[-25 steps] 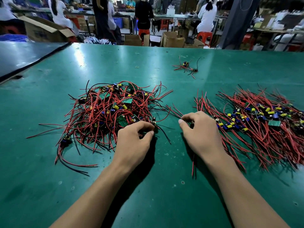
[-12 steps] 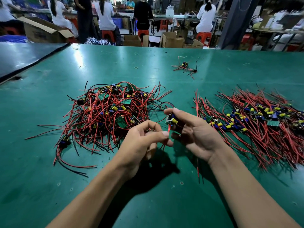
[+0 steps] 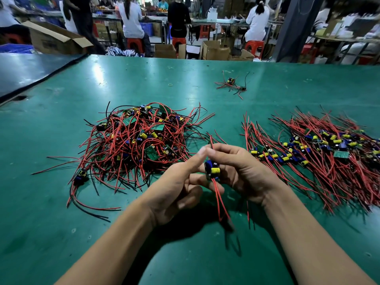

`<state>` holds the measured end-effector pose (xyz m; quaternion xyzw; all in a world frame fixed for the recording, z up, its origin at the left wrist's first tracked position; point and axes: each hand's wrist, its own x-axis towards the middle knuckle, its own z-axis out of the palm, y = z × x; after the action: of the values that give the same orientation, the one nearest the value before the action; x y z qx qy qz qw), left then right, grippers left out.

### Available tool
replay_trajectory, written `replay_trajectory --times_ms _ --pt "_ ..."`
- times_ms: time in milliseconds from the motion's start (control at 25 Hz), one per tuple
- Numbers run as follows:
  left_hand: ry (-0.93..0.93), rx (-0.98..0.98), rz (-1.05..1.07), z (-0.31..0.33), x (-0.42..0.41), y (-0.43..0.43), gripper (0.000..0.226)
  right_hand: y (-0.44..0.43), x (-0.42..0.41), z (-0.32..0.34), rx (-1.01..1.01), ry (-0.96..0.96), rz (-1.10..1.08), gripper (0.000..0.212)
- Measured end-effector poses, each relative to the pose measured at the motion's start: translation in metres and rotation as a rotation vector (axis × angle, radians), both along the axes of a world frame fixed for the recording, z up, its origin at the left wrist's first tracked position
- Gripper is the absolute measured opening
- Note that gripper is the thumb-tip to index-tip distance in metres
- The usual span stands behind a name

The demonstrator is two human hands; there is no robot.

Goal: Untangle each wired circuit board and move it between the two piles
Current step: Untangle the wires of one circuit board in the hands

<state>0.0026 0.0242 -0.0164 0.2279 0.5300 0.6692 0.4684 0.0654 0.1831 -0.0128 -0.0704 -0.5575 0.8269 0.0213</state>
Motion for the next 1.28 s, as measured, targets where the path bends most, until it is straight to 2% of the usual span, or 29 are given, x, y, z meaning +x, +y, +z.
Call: replay_trajectory --times_ms 200,360,480,640,720,840,1040,1080,1160,1280 --pt "0.064 -0.017 0.113 -0.009 0.001 0.005 0.05 -0.002 -0.005 -0.007 0.193 -0.051 -0.131 0.03" --pt "0.165 -0.088 0.13 -0.01 0.0 0.006 0.028 0.004 -0.005 -0.009 0.333 -0.086 -0.271 0.019" --pt "0.278 -0.121 0.185 -0.011 0.003 0.008 0.019 0.007 -0.006 -0.008 0.33 -0.058 -0.342 0.021" --pt "0.305 -0.063 0.251 -0.014 0.007 0.009 0.025 0.005 -0.005 -0.008 0.31 0.042 -0.241 0.021" --pt "0.29 -0.05 0.286 -0.016 0.007 0.011 0.015 0.006 -0.004 -0.009 0.327 0.053 -0.199 0.026" --pt "0.31 -0.032 0.333 -0.018 0.006 0.011 0.006 0.005 -0.004 -0.013 0.344 0.019 -0.135 0.031" --pt "0.303 0.014 0.277 -0.015 0.004 0.007 0.015 -0.002 -0.004 -0.019 0.25 -0.078 0.049 0.042" --pt "0.293 0.008 0.277 -0.014 0.005 0.007 0.012 -0.002 -0.004 -0.019 0.269 -0.076 0.055 0.044" --pt "0.278 -0.017 0.285 -0.014 0.005 0.007 0.023 0.0 -0.004 -0.019 0.337 -0.058 0.051 0.044" --pt "0.234 -0.054 0.27 -0.012 0.003 0.005 0.023 0.003 -0.004 -0.019 0.498 -0.011 0.009 0.032"
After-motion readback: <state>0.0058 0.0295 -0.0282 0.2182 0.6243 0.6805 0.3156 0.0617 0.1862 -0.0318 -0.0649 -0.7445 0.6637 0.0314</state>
